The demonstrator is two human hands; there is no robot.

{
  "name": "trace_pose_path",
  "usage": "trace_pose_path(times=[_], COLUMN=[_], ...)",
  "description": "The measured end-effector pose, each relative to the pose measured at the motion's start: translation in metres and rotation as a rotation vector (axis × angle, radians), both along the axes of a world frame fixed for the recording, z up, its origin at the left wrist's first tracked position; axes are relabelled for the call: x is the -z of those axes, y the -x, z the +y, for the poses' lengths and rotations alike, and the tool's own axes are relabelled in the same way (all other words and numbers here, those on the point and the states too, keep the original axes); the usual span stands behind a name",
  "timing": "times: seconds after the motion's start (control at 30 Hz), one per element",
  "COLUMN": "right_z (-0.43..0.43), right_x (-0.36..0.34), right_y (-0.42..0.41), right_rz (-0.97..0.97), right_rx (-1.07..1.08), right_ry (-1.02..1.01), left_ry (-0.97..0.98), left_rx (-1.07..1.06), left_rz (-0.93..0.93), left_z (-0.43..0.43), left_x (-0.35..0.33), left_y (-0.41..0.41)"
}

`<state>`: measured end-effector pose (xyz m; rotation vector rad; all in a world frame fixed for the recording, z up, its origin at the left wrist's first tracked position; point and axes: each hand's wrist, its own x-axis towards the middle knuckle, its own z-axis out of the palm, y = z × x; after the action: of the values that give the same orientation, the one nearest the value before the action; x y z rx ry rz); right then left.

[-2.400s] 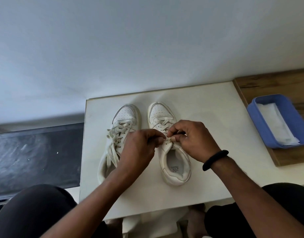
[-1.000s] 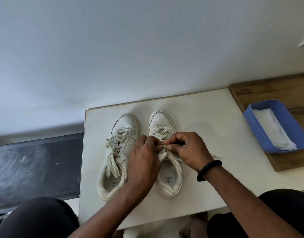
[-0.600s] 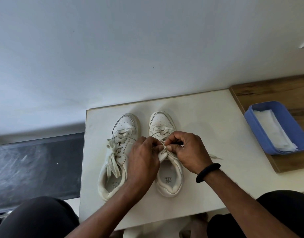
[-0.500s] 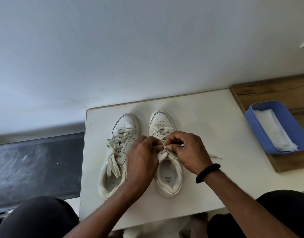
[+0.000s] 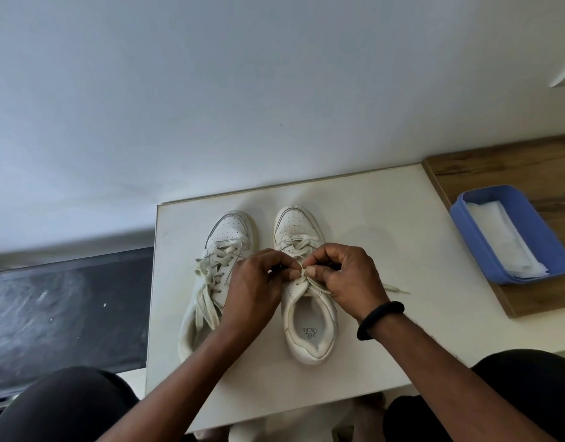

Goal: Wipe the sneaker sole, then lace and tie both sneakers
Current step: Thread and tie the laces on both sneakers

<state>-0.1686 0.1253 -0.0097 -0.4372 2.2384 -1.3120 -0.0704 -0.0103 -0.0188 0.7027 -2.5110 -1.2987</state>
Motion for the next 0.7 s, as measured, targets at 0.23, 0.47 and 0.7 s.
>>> trace_pose_path(times=[0.23,0.47,0.7], right_z=[-0.003,-0.003,-0.001], right_x=[0.0,0.0,-0.003], right_y=[-0.002,-0.002,0.001], right_rz=[0.007,0.005,-0.001], right_rx=[0.033,0.039,0.02], right_ry=[-0.003,-0.018,-0.015], left_ry=[0.188,0.281,0.325], left_rx=[-0.027,-0.001,0.071], left_rz=[0.02,0.04,0.062], left_z=[0.008,0.01,0.013], left_x=[-0.005,-0.004,-0.007], left_y=[-0.002,-0.002,-0.003])
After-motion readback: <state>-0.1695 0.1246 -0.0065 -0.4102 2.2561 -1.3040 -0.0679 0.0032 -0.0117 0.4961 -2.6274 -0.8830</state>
